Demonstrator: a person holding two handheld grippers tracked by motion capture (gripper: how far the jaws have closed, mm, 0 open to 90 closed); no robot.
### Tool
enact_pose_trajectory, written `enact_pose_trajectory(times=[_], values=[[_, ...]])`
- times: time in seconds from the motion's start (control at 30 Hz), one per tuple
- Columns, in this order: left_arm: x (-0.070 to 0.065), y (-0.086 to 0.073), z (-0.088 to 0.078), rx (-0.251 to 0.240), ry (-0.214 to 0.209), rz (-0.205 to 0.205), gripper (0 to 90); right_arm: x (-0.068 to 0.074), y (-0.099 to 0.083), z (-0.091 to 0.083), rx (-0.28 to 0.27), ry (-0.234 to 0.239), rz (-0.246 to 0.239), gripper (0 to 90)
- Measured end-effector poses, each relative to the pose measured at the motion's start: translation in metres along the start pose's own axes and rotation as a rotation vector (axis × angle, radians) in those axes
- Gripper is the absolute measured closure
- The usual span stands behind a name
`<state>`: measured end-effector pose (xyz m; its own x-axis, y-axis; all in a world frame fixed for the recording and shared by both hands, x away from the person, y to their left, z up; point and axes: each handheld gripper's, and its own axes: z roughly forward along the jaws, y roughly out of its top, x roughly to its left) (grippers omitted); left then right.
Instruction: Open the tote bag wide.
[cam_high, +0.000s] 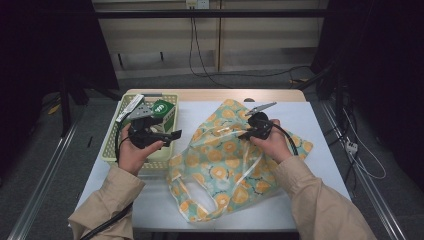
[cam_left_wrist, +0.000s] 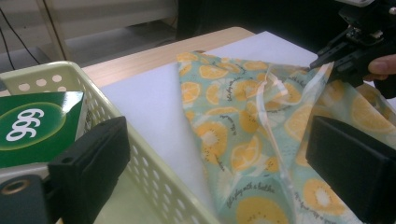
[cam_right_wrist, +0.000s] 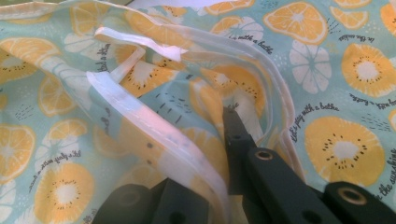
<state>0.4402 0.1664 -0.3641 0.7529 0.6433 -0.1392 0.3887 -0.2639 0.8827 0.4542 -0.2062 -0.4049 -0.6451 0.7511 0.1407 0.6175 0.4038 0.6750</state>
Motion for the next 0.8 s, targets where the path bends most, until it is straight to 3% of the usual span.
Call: enact_pose_trajectory(times=[0.1, 0.23, 0.63, 0.8], values=[[0.005, 0.000, -0.002, 0.010, 0.012, 0.015, 6.2, 0.000, 0.000, 0.000, 0.006, -0.001, -0.003, 89.5], [0.011, -0.001, -0.007, -0.007, 0.005, -0.006, 6.0, -0.002, 0.000, -0.001, 0.000, -0.003, 0.002, 89.4], [0.028, -0.005, -0.019, 0.008, 0.020, 0.007, 5.1, -0.001, 0.000, 0.000, 0.004, -0.005, 0.001, 89.5], [0.032, -0.008, -0.023, 0.008, 0.026, -0.016, 5.1, 0.001, 0.001, -0.001, 0.008, -0.007, -0.008, 89.5]])
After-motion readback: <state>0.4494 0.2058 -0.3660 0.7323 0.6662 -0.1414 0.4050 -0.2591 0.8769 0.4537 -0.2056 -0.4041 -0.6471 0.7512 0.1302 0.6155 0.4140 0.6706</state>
